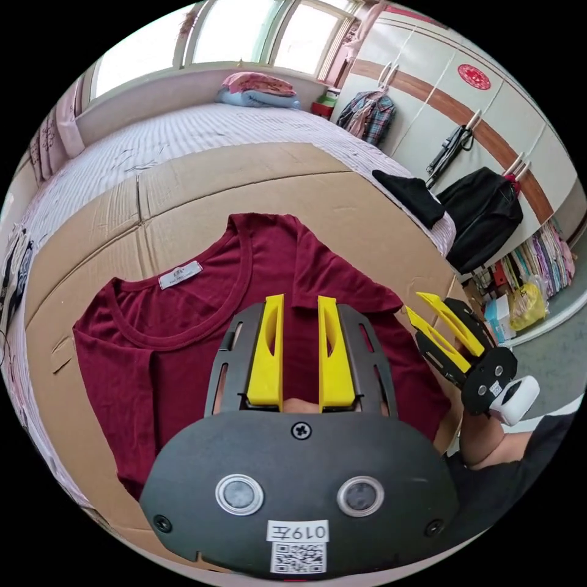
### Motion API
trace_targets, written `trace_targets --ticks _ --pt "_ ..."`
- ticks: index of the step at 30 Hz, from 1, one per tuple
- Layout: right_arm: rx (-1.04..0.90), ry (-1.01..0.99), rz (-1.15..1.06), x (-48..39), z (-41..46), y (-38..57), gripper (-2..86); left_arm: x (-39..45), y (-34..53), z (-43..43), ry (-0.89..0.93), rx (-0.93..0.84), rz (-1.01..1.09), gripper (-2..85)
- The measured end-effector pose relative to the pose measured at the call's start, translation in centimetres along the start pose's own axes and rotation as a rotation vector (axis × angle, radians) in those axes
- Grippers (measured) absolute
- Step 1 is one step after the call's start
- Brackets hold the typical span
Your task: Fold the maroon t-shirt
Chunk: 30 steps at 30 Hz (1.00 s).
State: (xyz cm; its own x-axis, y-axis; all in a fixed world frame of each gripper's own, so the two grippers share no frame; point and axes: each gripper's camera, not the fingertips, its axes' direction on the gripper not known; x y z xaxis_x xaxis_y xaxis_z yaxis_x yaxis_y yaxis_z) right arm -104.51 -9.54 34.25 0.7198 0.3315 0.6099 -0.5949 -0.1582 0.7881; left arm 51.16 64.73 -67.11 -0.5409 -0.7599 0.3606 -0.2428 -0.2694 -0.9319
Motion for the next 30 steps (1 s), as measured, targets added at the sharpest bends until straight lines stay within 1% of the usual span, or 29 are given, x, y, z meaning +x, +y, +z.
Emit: trace_targets --ticks 4,10,14,18,20,24,30 --pt "0.001 -0.011 -0.006 0.0 0.8 0.0 6.6 -1.0 -0.8 1.4 0.039 -0.043 -0.062 6.6" --pt "0.006 -0.028 -0.073 -1.0 2.2 -0.7 6.7 -2.3 -1.6 2.0 0.058 -0.035 -0.131 2.8" --pt "-0.009 -0.025 -0.142 -1.9 3.0 -1.3 6.8 -2.7 -1.8 1.7 0.121 0.000 -0.139 1.9" --pt "0.002 -0.057 -0.128 -1.8 2.9 -1.7 7.0 -2.8 -2.3 0.4 0.158 0.059 -0.154 1.6" --pt "0.017 -0.102 -0.100 -1.5 3.0 -1.9 7.6 -2.6 -2.8 -0.1 0.149 0.065 -0.149 1.6" --pt "0.010 -0.126 -0.097 -1.4 3.7 -2.1 7.9 -1.9 -3.6 0.0 0.061 0.029 -0.135 1.6" --pt "0.033 -0.153 -0.108 -1.2 4.2 -2.3 7.0 0.2 -3.2 1.5 0.051 -0.033 -0.133 2.4"
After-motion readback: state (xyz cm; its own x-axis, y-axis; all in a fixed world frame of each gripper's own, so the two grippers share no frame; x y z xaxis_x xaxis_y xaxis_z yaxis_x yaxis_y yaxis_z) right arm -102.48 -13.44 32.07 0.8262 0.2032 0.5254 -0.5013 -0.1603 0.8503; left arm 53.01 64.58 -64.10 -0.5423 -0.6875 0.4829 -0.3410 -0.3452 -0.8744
